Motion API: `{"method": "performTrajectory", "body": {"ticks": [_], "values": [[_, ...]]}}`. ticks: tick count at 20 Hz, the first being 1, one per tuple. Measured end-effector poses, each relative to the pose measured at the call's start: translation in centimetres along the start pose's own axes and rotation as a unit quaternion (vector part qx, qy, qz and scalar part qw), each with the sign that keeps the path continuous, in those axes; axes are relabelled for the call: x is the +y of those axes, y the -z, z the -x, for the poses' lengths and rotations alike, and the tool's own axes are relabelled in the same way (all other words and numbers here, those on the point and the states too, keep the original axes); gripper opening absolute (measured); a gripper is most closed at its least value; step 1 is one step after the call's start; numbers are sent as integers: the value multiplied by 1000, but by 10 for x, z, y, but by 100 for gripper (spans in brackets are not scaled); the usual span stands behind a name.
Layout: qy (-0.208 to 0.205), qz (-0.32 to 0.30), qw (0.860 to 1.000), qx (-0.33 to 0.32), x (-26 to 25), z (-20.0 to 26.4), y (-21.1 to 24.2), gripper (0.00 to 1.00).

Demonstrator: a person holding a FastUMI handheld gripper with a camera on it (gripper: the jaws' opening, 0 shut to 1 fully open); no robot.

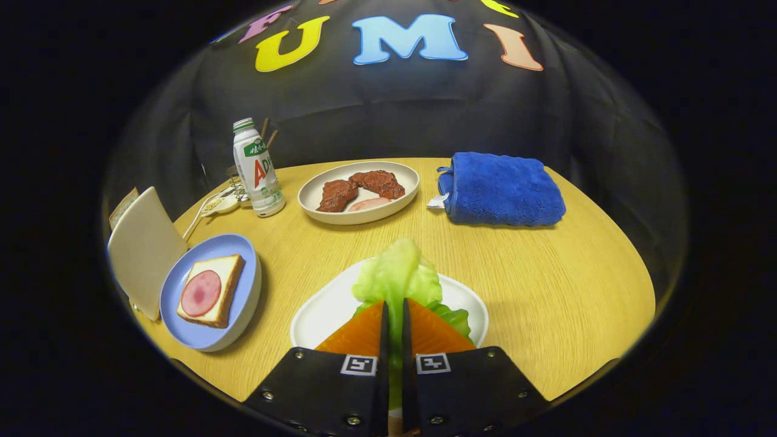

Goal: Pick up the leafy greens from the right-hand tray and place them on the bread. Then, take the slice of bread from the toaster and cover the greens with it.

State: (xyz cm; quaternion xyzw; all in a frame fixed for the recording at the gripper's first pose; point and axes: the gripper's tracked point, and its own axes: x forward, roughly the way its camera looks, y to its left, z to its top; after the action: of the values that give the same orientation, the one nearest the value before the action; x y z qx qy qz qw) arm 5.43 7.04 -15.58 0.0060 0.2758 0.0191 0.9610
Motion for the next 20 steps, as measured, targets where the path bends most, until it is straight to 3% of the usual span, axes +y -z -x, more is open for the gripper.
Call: {"method": "performTrajectory", "body": {"ticks": [4,5,8,20], "values": [[5,5,999,-54,2,22,-26,9],[5,13,998,-54,2,26,-29,1],[15,23,997,-76,8,35,-37,1],[-74,46,988,-125,116,51,-67,0]]}}
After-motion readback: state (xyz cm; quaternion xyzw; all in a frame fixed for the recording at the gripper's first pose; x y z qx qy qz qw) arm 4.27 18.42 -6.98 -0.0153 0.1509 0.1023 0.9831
